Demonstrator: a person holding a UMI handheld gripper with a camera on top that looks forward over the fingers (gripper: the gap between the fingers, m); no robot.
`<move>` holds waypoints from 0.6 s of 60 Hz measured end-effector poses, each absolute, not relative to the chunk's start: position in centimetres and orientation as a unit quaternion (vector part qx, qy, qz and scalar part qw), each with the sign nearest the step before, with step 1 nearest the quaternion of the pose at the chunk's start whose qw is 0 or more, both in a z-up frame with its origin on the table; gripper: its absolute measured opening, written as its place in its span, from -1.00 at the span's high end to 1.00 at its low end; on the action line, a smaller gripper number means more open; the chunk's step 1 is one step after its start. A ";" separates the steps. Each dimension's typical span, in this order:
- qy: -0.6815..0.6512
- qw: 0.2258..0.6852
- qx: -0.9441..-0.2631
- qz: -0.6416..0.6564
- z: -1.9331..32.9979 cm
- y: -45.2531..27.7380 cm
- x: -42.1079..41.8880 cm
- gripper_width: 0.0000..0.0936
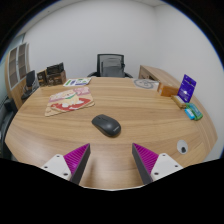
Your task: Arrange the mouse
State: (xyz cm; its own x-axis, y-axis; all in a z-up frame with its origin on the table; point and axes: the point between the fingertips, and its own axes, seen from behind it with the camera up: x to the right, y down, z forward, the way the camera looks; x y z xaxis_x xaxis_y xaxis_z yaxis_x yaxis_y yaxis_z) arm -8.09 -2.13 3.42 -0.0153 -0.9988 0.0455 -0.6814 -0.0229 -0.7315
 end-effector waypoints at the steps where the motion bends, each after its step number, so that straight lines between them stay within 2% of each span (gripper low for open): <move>1: 0.646 0.268 -0.650 -0.298 3.2 -2.1 -7.6 -0.85; 15: 0.638 0.268 -0.660 -0.293 0.4 -2.1 -2.3 -0.86; 36: 0.644 0.274 -0.659 -0.275 -1.5 -2.1 2.9 -0.85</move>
